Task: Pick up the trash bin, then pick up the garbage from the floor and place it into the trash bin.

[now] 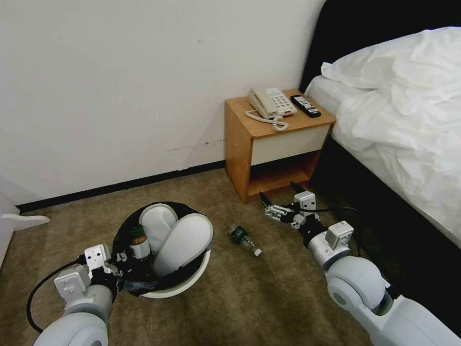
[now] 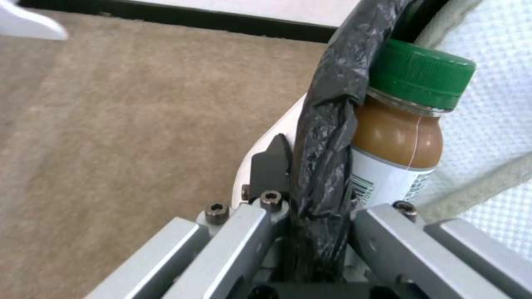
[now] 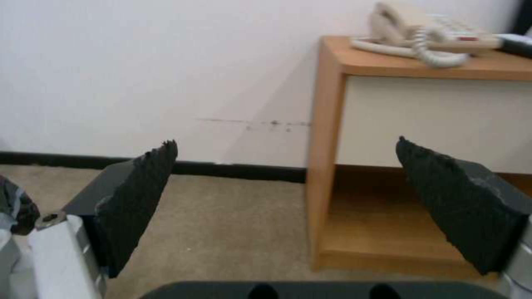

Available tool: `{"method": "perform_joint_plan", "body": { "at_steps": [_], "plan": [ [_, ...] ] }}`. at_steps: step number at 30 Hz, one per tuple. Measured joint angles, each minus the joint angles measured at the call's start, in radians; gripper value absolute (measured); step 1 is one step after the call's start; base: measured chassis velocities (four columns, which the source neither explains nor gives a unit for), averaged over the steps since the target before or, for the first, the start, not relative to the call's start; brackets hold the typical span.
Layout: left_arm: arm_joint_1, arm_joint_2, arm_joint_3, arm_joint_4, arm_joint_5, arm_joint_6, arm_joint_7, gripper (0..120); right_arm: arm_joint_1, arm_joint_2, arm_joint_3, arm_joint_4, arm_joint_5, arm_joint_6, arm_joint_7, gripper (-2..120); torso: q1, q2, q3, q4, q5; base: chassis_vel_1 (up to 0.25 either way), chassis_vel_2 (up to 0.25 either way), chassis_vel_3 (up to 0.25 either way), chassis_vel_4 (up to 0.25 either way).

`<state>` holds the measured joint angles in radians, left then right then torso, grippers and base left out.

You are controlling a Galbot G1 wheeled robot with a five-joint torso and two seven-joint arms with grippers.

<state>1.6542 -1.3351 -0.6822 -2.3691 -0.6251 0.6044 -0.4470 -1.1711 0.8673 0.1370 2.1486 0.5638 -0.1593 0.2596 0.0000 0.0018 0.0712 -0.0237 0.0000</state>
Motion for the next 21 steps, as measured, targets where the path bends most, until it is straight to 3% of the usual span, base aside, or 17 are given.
{"method": "perform_joint_plan", "body": {
  "at_steps": [16,21],
  "plan": [
    [0.001,0.0,-0.001,0.003,0.018,-0.005,-0.001,1,-0.01,0.004,-0.001,0.003,0.002,0.006,0.0,100,0.0,0.0,0.0,0.0006,0.0,0.071,0.076,0.073,0.067],
    [-0.002,0.0,0.001,0.009,0.025,-0.014,0.0,1,-0.014,0.006,-0.004,0.003,0.001,0.008,0.001,100,0.0,0.0,0.0,-0.0004,-0.0001,0.0,0.0,0.0,0.0]
  ]
}}
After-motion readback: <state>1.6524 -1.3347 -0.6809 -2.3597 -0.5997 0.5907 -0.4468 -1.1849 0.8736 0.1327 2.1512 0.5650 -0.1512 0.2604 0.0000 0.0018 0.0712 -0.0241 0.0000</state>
